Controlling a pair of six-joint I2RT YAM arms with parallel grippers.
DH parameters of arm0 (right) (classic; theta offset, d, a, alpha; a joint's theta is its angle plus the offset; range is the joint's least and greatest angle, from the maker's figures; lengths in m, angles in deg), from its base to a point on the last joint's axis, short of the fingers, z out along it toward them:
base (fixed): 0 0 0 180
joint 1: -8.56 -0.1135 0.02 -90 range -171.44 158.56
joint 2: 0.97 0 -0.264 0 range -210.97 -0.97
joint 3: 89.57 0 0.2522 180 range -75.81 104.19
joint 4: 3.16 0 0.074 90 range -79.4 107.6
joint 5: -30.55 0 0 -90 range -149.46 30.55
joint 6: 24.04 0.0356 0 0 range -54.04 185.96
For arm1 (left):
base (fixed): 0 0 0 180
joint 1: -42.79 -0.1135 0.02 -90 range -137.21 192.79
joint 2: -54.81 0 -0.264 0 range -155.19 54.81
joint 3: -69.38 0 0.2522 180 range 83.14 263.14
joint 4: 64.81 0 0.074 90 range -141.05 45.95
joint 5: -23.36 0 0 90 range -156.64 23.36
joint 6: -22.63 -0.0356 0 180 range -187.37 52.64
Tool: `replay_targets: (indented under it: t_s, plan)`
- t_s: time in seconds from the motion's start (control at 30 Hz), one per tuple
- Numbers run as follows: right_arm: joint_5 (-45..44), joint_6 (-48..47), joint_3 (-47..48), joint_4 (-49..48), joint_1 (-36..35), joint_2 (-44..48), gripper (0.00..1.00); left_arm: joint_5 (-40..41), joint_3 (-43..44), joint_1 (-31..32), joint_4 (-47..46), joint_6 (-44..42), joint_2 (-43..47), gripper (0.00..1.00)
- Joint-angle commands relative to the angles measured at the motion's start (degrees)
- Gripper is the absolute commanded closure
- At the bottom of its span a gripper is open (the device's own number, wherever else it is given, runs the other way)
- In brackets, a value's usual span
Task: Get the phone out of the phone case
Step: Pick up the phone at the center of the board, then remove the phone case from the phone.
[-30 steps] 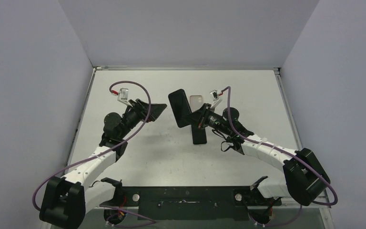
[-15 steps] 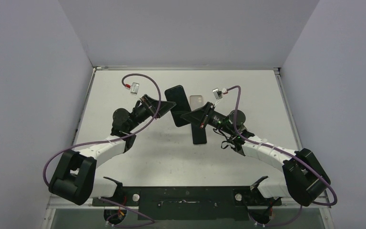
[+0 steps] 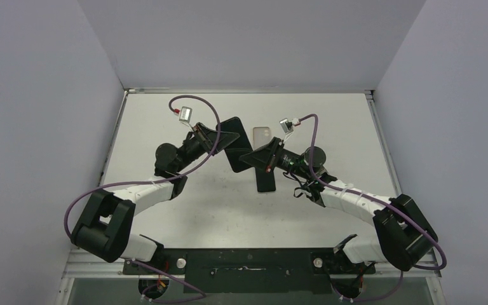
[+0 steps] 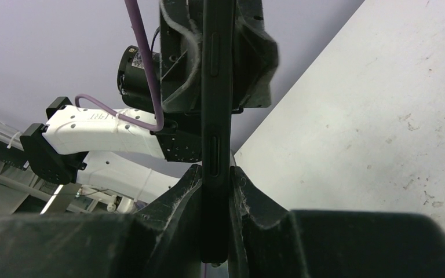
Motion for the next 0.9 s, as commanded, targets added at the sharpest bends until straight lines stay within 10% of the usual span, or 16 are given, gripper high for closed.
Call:
replay_targets:
  t_s: [0.0, 0.17, 0.5, 0.87]
  plan:
    - [0.86, 0.38, 1.71, -8.63, -0.22, 0.55, 1.0, -0.12, 2.38, 0.1, -6.59, 2.06, -0.48, 0.74]
    - [1.31, -1.29, 2.8, -6.64, -0.2, 0.86, 0.96, 0.51, 1.66, 0.11, -7.27, 3.49, 0.1, 1.0]
    - [-6.07, -9.42, -1.0, 0.56, -0.62, 7.91, 0.48, 8.26, 3.53, 1.17, 0.72, 3.15, 4.27, 1.0]
    - [-10.92, -11.82, -3.58, 1.78, -3.96, 10.8, 0.39, 22.78, 2.92, 4.58, 7.51, 0.96, 9.0, 1.0]
